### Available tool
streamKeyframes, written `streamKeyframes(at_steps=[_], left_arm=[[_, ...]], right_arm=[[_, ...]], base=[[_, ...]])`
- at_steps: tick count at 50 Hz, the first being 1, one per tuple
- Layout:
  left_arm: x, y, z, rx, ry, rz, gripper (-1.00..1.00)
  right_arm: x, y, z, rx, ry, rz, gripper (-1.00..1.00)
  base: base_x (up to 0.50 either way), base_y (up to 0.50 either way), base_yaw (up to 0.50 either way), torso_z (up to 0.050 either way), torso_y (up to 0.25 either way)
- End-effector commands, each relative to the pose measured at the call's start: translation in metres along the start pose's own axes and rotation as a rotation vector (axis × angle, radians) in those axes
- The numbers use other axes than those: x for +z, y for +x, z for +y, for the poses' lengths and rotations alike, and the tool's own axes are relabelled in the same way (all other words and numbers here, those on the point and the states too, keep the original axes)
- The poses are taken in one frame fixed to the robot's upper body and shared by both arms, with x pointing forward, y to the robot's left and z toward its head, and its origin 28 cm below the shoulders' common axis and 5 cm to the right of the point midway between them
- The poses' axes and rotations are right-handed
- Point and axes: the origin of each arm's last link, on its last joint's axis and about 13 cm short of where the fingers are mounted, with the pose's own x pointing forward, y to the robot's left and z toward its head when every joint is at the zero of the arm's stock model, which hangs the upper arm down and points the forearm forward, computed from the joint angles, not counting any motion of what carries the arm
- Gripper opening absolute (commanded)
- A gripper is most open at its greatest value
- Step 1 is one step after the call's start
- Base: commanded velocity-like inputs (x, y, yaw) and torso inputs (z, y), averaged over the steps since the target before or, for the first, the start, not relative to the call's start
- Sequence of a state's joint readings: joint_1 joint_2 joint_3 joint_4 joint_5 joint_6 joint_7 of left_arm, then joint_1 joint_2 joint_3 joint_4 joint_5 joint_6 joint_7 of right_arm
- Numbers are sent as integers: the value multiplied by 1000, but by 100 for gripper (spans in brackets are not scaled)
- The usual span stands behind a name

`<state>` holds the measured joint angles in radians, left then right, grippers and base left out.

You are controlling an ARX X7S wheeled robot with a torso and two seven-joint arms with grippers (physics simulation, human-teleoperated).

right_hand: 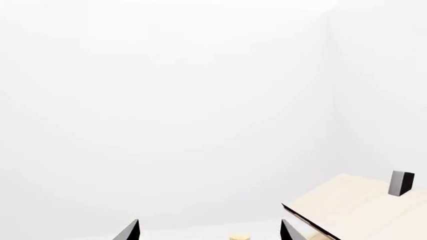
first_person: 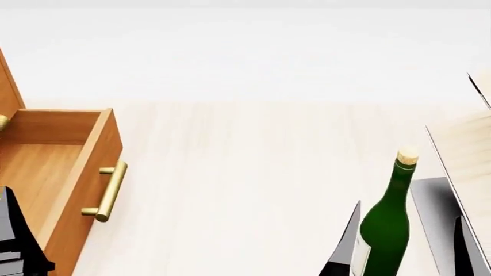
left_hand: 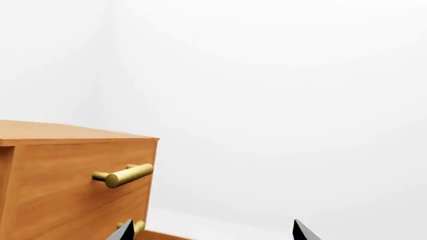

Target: Put the bowl on top of the cabinet.

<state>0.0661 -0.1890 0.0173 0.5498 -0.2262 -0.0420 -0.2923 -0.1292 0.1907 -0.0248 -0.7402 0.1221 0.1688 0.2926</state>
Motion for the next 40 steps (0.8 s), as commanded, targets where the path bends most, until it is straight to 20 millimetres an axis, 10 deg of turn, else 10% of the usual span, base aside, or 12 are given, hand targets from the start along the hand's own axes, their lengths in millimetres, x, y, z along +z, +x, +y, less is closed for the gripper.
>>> streamKeyframes(at_steps=[1,24,40], left_arm=[[-2,0,0,-21,-5,26,100],[-5,2,-1,-34,-20,56,100],[-7,1,0,-38,5,73,100]], right_arm=[[-1,0,0,2,-8,0,100],[0,1,-2,-7,-2,-6,100],[0,-1,-1,7,-6,-9,100]], base=[[0,0,0,50,10],[0,0,0,33,6],[0,0,0,0,-245]])
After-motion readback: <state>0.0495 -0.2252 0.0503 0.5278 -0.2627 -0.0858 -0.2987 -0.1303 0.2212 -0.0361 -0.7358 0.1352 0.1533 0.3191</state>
